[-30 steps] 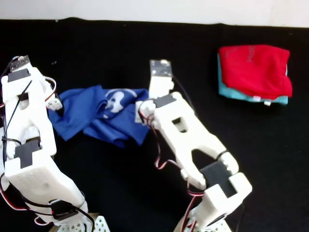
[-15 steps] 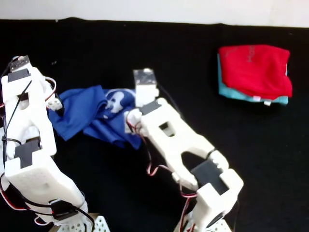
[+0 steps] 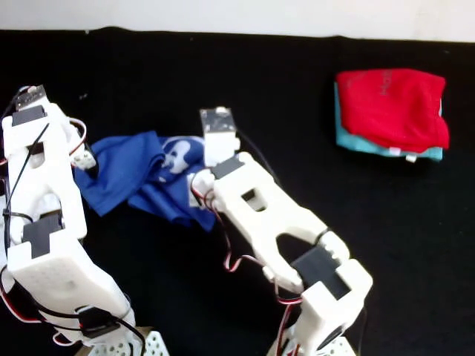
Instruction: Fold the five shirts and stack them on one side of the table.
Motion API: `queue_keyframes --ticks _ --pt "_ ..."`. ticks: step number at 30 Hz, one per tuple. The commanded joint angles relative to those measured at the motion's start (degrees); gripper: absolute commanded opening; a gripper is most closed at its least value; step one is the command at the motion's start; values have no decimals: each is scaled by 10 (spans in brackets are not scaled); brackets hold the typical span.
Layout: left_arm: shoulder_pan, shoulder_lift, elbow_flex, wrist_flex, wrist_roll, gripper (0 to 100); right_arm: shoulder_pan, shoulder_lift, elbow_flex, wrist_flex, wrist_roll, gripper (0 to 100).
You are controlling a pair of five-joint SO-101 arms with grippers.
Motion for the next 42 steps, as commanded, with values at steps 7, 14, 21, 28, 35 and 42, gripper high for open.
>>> queue_keyframes --ticks 7,14,21,28,35,42 --pt "4 -9 -7 6 4 126 138 -7 -32 21 3 5" --pt "61 -117 -7 68 4 129 226 -60 -117 120 148 5" --pt "99 -276 -7 94 5 130 319 -170 -161 138 276 5" --pt "150 -349 30 113 5 130 333 -263 -159 137 397 5" --pt "290 -298 167 4 4 130 333 -291 -157 109 403 5" --pt "352 -175 197 -83 5 130 332 -291 -103 116 404 5"
